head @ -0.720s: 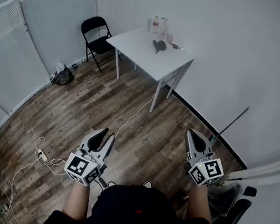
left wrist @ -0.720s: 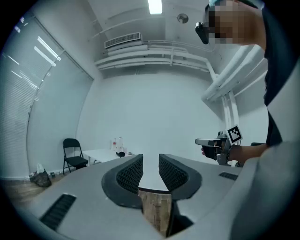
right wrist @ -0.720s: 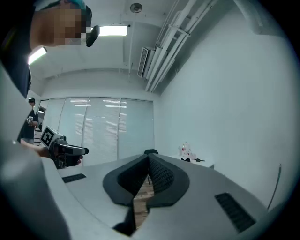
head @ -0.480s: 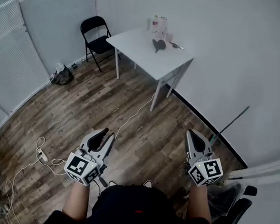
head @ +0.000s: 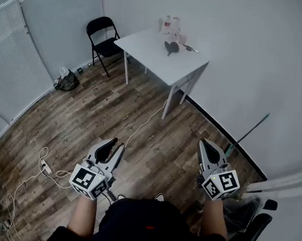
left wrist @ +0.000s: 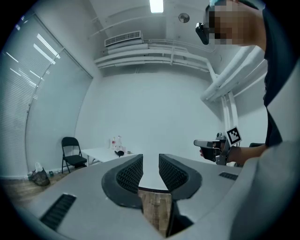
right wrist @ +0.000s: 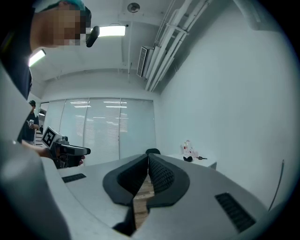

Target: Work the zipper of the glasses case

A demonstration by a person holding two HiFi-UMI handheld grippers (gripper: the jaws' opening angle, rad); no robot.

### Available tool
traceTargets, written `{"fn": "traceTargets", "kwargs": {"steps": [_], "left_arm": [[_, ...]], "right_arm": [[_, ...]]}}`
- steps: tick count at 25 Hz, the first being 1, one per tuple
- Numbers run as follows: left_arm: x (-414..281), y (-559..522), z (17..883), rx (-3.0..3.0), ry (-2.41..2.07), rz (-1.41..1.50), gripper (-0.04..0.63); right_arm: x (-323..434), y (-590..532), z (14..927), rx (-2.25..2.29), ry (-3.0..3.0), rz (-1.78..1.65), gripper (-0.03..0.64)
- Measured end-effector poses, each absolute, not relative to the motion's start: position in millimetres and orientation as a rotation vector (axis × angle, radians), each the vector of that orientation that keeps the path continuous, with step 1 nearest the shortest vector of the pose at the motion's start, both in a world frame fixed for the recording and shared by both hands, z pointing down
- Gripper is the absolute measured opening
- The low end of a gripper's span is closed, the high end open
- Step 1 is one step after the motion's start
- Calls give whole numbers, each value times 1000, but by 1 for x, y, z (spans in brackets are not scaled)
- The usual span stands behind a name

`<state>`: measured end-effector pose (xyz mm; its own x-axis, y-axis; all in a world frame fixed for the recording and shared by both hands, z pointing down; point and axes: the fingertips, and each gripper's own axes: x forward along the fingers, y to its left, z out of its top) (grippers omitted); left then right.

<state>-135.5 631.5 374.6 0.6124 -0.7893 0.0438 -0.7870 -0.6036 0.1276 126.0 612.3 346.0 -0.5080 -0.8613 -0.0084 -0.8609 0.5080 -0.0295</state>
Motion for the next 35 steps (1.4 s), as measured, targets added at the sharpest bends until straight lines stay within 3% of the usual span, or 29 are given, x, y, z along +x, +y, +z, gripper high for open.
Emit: {"fn": "traceTargets", "kwargs": {"steps": [22, 35], "left_arm": [[-247, 633, 405, 2686, -1268, -21, 121], [-241, 558, 400, 2699, -1274, -17, 121]], "right_arm": [[3, 632, 377, -1573, 2791, -77, 21], [6, 546, 384, -1541, 2756, -106, 20]]}}
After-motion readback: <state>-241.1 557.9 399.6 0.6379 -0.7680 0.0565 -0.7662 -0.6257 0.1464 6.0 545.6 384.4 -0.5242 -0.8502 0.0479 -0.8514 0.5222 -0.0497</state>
